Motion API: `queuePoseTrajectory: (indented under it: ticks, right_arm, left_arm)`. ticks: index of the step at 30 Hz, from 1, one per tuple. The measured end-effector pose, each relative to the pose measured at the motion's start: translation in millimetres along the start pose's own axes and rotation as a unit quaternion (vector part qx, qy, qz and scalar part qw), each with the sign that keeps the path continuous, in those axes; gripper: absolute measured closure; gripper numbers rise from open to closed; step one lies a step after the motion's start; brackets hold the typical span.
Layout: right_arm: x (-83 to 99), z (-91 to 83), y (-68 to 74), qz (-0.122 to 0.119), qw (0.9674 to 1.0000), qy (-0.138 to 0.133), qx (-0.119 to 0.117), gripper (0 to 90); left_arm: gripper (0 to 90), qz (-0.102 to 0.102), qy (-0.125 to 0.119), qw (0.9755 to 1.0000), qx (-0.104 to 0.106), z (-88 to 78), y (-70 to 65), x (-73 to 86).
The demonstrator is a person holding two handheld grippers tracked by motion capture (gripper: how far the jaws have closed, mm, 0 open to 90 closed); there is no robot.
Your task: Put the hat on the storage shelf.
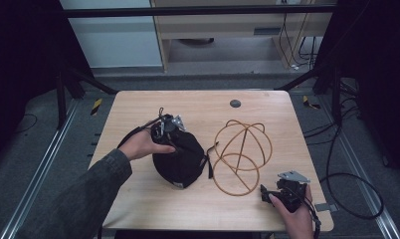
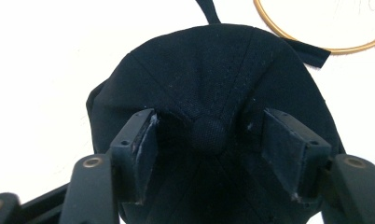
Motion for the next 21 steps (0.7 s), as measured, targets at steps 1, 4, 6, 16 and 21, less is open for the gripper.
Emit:
queuePoseTrajectory:
  ticks: [1, 4, 6, 16, 21]
  right_arm:
    - [0.0, 0.0, 0.0, 0.0, 1.0, 0.0, 0.0, 0.4]
    - [0.0, 0.0, 0.0, 0.0, 1.0, 0.0, 0.0, 0.4]
    - [0.0, 0.0, -0.1, -0.001, 1.0, 0.0, 0.0, 0.4]
    - [0.0, 0.0, 0.0, 0.0, 1.0, 0.0, 0.0, 0.4]
    - [0.0, 0.0, 0.0, 0.0, 1.0, 0.0, 0.0, 0.4]
  left_arm:
    - [37.0, -0.001, -0.001, 1.0, -0.002, 0.1, -0.2, 0.4]
    - [41.4, 0.001, 0.004, 1.0, -0.004, 0.9, -0.8, 0.9]
    - [44.0, 0.0, 0.004, 1.0, -0.003, 2.3, -1.7, 1.0]
    - [67.7, 0.003, -0.005, 1.0, 0.003, 6.9, -8.5, 1.2]
    - [73.4, 0.0, -0.019, 0.9998, 0.005, -1.2, -8.6, 5.4]
Point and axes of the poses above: each handheld gripper's, and its own axes: z roughly forward along the jaws, x roughly out of its underside, y roughly to its left, the point moved 1 cm from there along z, roughly forward along the jaws, and after that the axes turned 13 degrees about y, right-handed, at the moved point
